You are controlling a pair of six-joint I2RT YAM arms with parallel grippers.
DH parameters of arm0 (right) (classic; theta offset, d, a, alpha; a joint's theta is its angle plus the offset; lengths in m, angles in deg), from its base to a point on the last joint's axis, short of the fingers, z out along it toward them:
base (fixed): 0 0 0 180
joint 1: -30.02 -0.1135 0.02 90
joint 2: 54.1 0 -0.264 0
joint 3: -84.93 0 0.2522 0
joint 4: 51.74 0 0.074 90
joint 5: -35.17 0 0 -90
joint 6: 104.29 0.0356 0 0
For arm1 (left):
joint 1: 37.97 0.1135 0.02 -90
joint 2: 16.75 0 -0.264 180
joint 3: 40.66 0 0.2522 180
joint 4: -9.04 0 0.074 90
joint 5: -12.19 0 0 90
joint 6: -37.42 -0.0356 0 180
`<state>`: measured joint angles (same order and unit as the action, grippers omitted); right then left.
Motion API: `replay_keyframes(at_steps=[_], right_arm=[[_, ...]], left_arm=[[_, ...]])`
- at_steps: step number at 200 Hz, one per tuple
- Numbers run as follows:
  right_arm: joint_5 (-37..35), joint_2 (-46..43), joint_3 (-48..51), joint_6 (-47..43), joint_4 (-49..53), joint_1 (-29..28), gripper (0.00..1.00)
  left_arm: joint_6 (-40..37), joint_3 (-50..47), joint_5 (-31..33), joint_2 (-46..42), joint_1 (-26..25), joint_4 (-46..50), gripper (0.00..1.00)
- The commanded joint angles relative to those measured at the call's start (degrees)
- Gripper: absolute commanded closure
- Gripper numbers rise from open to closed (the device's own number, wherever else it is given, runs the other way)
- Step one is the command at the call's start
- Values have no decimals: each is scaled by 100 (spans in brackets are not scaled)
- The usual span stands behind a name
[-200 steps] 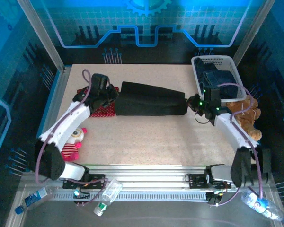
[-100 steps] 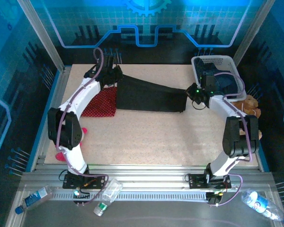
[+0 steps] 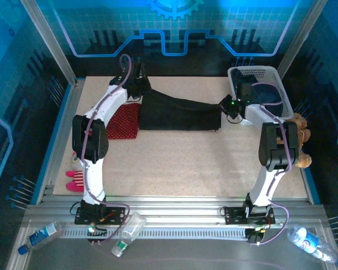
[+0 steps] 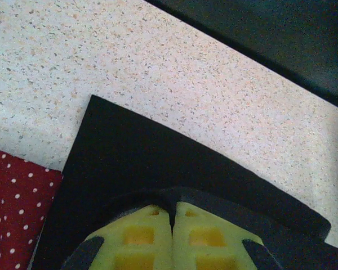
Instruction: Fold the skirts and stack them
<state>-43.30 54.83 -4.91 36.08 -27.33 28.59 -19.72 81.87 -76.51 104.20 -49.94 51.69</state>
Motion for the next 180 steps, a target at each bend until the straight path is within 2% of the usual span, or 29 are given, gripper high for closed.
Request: replay_keyframes(at_steps=[1, 10, 27, 42, 53, 64, 71, 75, 81, 97, 104, 138, 155, 180], right_arm=[[108, 291, -406, -96, 119, 81, 100], [110, 397, -523, -88, 130, 82, 100], [128, 538, -749, -114, 152, 90, 89], [173, 533, -844, -144, 81, 86, 80], [176, 411, -793, -131, 26, 77, 72], [137, 229, -642, -98, -76, 50, 60], [126, 95, -511, -60, -160, 47, 52], [121, 24, -438, -29, -207, 38, 39], [127, -72, -331, -4, -273, 16, 29], [91, -284, -129, 48, -314, -75, 14], [54, -331, -89, 29, -310, -145, 3], [-115, -116, -376, -289, 92, -480, 0], [50, 167, -586, -395, 175, -577, 0], [126, 578, -947, -609, 564, -682, 0]], left_arm=[[22, 368, 98, 256, 120, 136, 100], [185, 512, 94, 416, 157, 157, 100], [462, 1053, -27, 819, 225, 437, 74], [575, 1623, -265, 1106, 257, 766, 33], [622, 1781, -338, 1133, 246, 896, 14], [691, 1666, -384, 996, 225, 879, 2], [735, 1479, -449, 836, 213, 818, 1], [759, 1360, -524, 743, 204, 755, 1], [801, 1155, -658, 621, 183, 648, 1], [925, 605, -1058, 313, 94, 295, 1], [996, 400, -1160, 235, 36, 164, 1], [1428, -258, -1510, 250, -210, -346, 1], [1608, -426, -1703, 388, -251, -516, 1], [1643, -881, -1662, 454, -306, -688, 1]])
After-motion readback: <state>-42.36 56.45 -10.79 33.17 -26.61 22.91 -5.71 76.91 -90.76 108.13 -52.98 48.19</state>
